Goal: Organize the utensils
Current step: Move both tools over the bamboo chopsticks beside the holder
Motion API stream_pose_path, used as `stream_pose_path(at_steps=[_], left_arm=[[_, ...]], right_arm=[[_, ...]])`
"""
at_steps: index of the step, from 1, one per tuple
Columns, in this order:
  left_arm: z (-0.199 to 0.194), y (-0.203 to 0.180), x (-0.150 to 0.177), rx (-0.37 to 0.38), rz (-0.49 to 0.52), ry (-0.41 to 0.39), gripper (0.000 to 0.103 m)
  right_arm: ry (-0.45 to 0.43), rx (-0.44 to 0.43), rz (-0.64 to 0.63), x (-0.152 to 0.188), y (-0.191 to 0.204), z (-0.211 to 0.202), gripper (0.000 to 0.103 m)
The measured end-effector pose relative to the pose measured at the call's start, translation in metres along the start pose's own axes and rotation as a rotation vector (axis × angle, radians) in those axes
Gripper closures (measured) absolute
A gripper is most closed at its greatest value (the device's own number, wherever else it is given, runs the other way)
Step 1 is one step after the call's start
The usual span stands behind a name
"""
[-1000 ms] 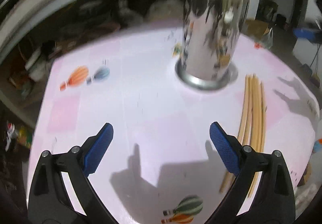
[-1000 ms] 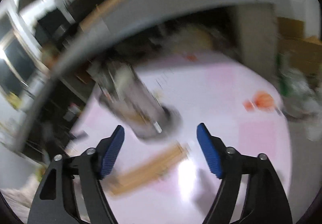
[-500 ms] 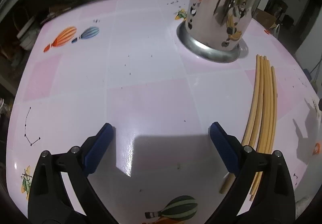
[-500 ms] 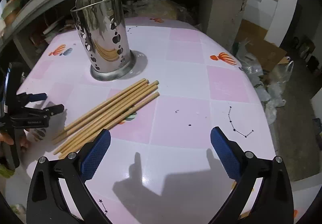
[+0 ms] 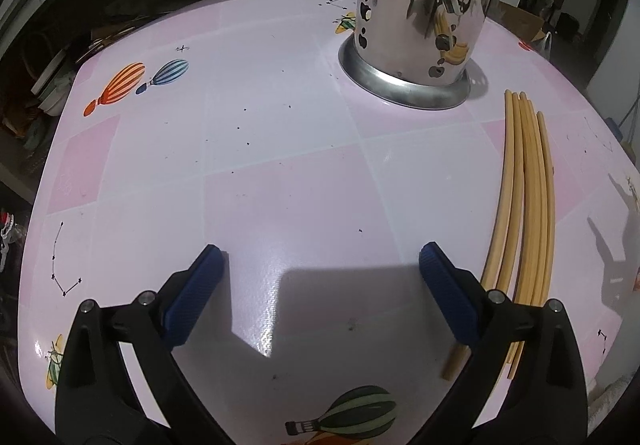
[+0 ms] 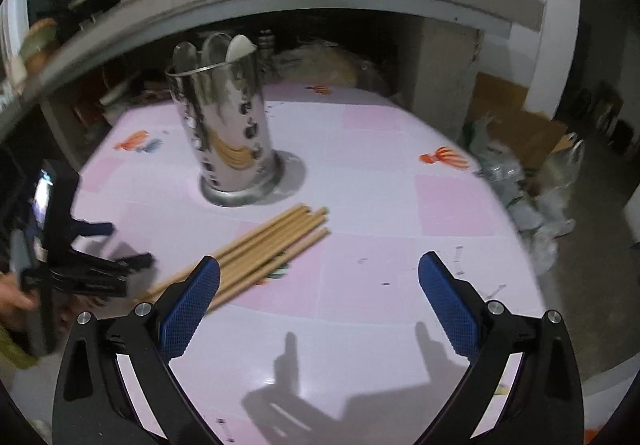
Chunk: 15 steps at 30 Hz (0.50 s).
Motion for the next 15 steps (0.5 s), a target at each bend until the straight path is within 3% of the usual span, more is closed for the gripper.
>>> stream_pose_path(at_steps=[5, 10, 11, 12, 15], left_arm=[[0.001, 0.000, -0.003, 0.010, 0.011, 0.018, 0.008], [-0.010, 0.005, 0.002, 0.108, -0.059, -0.014, 0.008], [-0.015, 0.004, 0.002, 0.154, -0.081, -0.026, 0.012], [-0.024, 0.001, 0.003, 0.209, -0.096, -0.050, 0.022], [-0.044, -0.011, 0.003, 0.287, -0.071, -0.113, 0.037]], right_arm=[[0.093, -0.164, 0.053, 0.004, 0.023, 0.024, 0.008], [0.161, -0.248, 0.090, 0.009, 0.039, 0.043, 0.026], [0.176, -0.259, 0.113, 0.011, 0.040, 0.046, 0.031], [0.188, -0.267, 0.129, 0.012, 0.040, 0.049, 0.033], [0.220, -0.282, 0.182, 0.017, 0.038, 0.058, 0.040]])
Point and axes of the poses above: each gripper's, at about its wrist camera, not at the fingertips, and z roughly the way its jaws point, y to its left, x to its underside, the point moved 7 cm from there along z, roughly the way its jaws point, and after that the axes turned 7 degrees about -x, right-handed, at the moved point
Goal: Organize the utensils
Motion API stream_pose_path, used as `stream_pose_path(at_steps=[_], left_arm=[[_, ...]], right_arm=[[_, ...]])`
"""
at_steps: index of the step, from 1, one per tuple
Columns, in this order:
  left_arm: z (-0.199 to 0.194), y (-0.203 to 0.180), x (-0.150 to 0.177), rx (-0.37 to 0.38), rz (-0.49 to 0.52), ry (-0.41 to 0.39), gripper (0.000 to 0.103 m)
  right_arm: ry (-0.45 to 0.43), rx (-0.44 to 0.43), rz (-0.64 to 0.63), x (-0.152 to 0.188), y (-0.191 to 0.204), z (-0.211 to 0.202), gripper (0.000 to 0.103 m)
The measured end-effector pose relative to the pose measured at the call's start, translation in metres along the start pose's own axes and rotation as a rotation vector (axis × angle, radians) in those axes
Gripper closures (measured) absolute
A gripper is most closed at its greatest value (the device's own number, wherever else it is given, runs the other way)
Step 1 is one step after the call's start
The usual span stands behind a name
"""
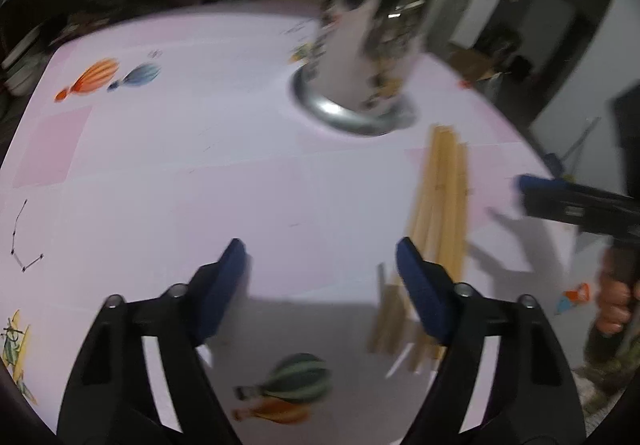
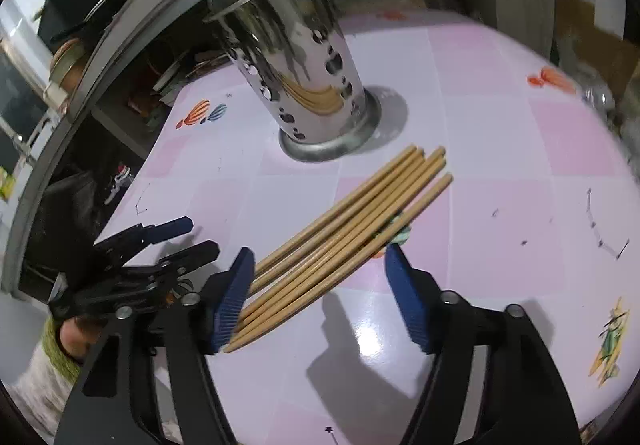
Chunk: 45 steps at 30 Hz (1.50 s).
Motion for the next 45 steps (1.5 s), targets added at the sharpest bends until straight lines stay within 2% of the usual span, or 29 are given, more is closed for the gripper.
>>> stream_pose_path(at_steps=[2, 6, 9, 12, 14, 20, 29, 38, 43, 45], left_arm=[[-0.005, -0.012, 0.001, 0.057, 0.023, -0.013, 0.045], [0.002, -0.033, 0.009, 0.130, 0.056, 0.031, 0.071], [0.012, -0.041, 0.016, 0.131, 0.069, 0.066, 0.081], [0.019, -0.046, 0.021, 0.150, 0.048, 0.098, 0.086], [0.022, -0.046, 0.024, 0.158, 0.031, 0.108, 0.087], [0.022, -0.051, 0.031, 0.200, -0.006, 0.120, 0.087], [0.025, -0.064, 0.035, 0.249, -0.013, 0.148, 0.087], [0.025, -0.071, 0.040, 0.285, -0.023, 0.160, 0.087], [0.025, -0.072, 0.042, 0.291, -0.019, 0.156, 0.087], [0.025, -0.072, 0.042, 0.295, -0.021, 0.158, 0.087]], right_arm=[[0.015, 0.002, 0.031, 0.001, -0.006, 0.004, 0.049], [0.022, 0.034, 0.074, 0.002, -0.018, 0.010, 0.058], [0.032, 0.054, 0.096, 0.001, -0.027, 0.014, 0.065], [0.042, 0.063, 0.111, -0.003, -0.035, 0.020, 0.074], [0.034, 0.066, 0.123, -0.006, -0.041, 0.021, 0.080], [0.031, 0.073, 0.164, -0.018, -0.059, 0.028, 0.088], [0.026, 0.111, 0.186, -0.037, -0.078, 0.035, 0.090], [0.049, 0.143, 0.155, -0.043, -0.086, 0.040, 0.094], [0.087, 0.204, 0.048, -0.048, -0.084, 0.042, 0.094], [0.117, 0.247, -0.046, -0.052, -0.082, 0.042, 0.094]])
Point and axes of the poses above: each gripper's, at about its wrist camera, not at the fingertips, and z roughly the way its jaws point, y to its left, x to its underside, the point moved 7 cm from there along z, roughly the way its jaws point, and after that the axes turned 7 degrees about -x, right-handed, at the moved point
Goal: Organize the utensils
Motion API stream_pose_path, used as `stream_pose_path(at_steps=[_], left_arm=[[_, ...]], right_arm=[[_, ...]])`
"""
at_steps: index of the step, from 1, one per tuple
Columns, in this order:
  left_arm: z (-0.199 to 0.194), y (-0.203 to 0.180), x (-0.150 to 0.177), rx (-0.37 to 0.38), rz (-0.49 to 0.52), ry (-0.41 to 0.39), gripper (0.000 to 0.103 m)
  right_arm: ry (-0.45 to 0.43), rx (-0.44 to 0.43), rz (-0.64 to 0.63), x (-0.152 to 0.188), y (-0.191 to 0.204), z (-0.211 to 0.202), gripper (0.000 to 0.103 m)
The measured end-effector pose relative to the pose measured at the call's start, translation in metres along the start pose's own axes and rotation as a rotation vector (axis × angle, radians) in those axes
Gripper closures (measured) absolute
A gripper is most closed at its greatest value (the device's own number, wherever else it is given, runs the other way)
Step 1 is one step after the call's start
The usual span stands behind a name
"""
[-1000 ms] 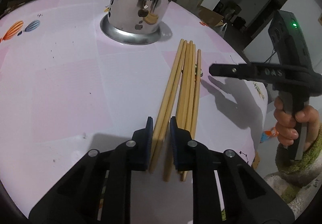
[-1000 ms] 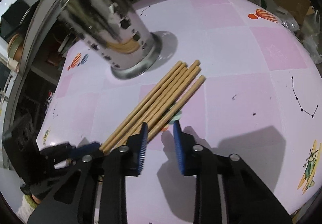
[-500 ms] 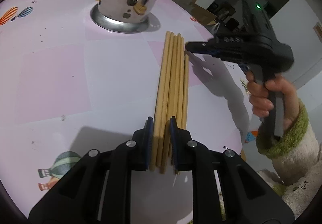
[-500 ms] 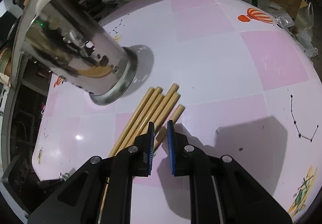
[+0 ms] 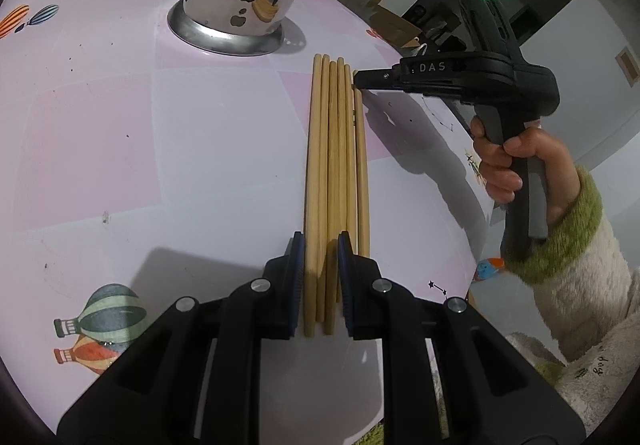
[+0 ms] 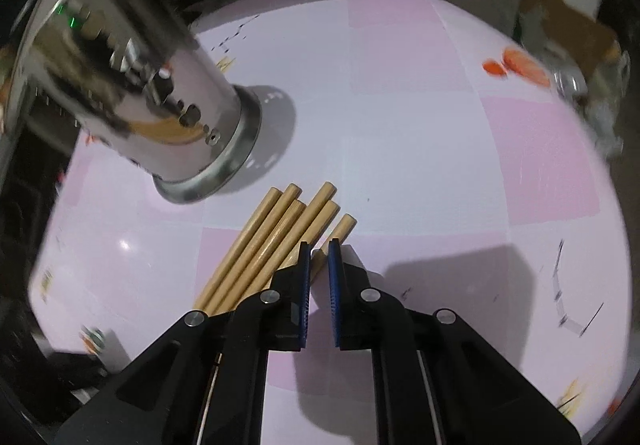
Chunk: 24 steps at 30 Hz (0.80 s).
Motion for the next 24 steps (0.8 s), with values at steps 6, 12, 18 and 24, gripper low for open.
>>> stream_pose_path(at_steps=[6, 12, 18, 24], left_arm=[[-0.007, 0.000, 0.003, -0.006, 0.005, -0.004, 0.087], [-0.007, 0.005, 0.003, -0.003, -0.009, -0.014, 0.087], [-0.006, 0.006, 0.001, 0.007, -0.017, -0.023, 0.087], [-0.006, 0.006, -0.001, 0.009, -0.027, -0.035, 0.087]], right_arm=[[0.039, 0.083, -0.127, -0.008, -0.006, -0.003, 0.094], [-0.018, -0.076, 0.093, -0.001, -0.011, -0.031, 0.071], [0.042, -0.048, 0.170, 0.024, 0.001, -0.019, 0.067], [0.060, 0.106, 0.077, 0.034, 0.025, -0.003, 0.077]])
Point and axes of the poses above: each gripper's, at about its wrist camera, not at the fingertips, and z roughly the way its jaws point, y to its left, x to its underside, the point moved 7 cm from there along z, roughly the way its jaws point, and after that the axes turned 7 degrees about -x, right-handed, at the moved point
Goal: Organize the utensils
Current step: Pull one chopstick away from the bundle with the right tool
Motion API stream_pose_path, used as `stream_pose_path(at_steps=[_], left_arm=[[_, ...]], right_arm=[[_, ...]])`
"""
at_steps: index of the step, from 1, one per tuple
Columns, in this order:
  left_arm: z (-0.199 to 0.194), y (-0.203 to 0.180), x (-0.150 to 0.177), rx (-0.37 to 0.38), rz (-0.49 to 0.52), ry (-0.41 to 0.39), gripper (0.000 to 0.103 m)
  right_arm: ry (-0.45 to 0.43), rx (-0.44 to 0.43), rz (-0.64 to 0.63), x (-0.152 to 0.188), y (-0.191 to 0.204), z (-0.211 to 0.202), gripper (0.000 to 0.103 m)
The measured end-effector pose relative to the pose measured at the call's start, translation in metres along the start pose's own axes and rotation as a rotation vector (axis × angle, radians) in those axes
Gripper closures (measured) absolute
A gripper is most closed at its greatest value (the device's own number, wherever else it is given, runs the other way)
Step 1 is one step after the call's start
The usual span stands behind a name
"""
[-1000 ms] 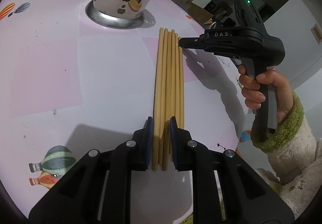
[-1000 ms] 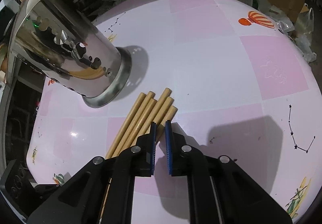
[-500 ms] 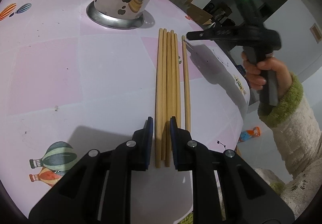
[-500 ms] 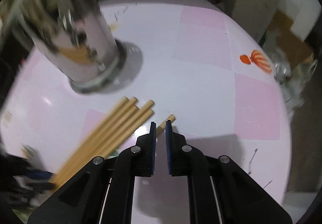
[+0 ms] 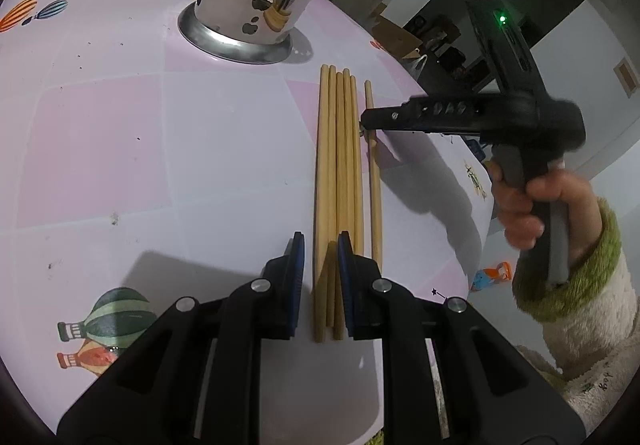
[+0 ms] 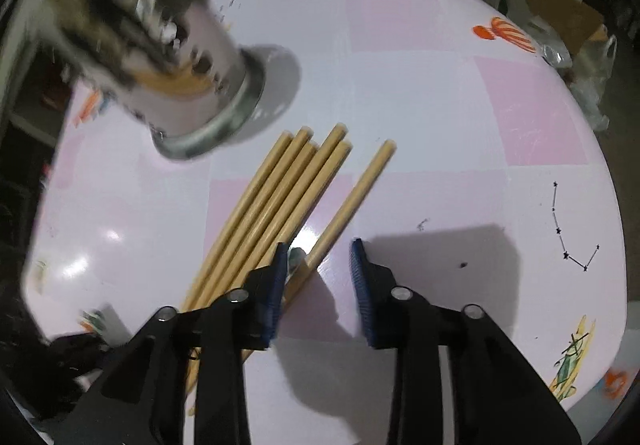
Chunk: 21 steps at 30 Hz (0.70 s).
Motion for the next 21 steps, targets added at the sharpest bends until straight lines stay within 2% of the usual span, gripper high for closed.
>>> stream_pose_path(at_steps=[1, 4, 6, 12, 16, 21], left_arm=[[0.000, 0.000, -0.001, -0.002, -0.002, -0.002, 0.087], [-0.002, 0.003, -0.004, -0.006, -0.003, -0.012, 0.087], [-0.005, 0.005, -0.006, -0.012, 0.001, -0.019, 0.087], [-0.005, 0.008, -0.016, -0.029, 0.019, -0.025, 0.087], [0.000, 0.004, -0.025, -0.043, 0.050, -0.025, 0.087], [0.009, -0.001, -0.040, -0.061, 0.082, -0.016, 0.087]], right_arm=[[0.000, 0.030, -0.026, 0.001, 0.002, -0.001, 0.081], [0.013, 0.021, -0.079, 0.003, 0.003, -0.005, 0.083], [0.035, 0.021, -0.167, 0.005, 0.004, -0.007, 0.083], [0.129, -0.031, -0.337, 0.011, -0.005, -0.015, 0.083], [0.127, -0.072, -0.331, 0.014, -0.013, -0.020, 0.083], [0.063, -0.058, -0.330, 0.026, -0.010, -0.021, 0.084]])
Point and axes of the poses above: each gripper's, at about its wrist camera, not at the fingertips, and z roughly the way its jaws point, y to its left, x to its underside, the point moved 7 cm from there along z, roughly the way its jaws point, and after that the axes turned 7 degrees about -x, right-handed, at the moved point
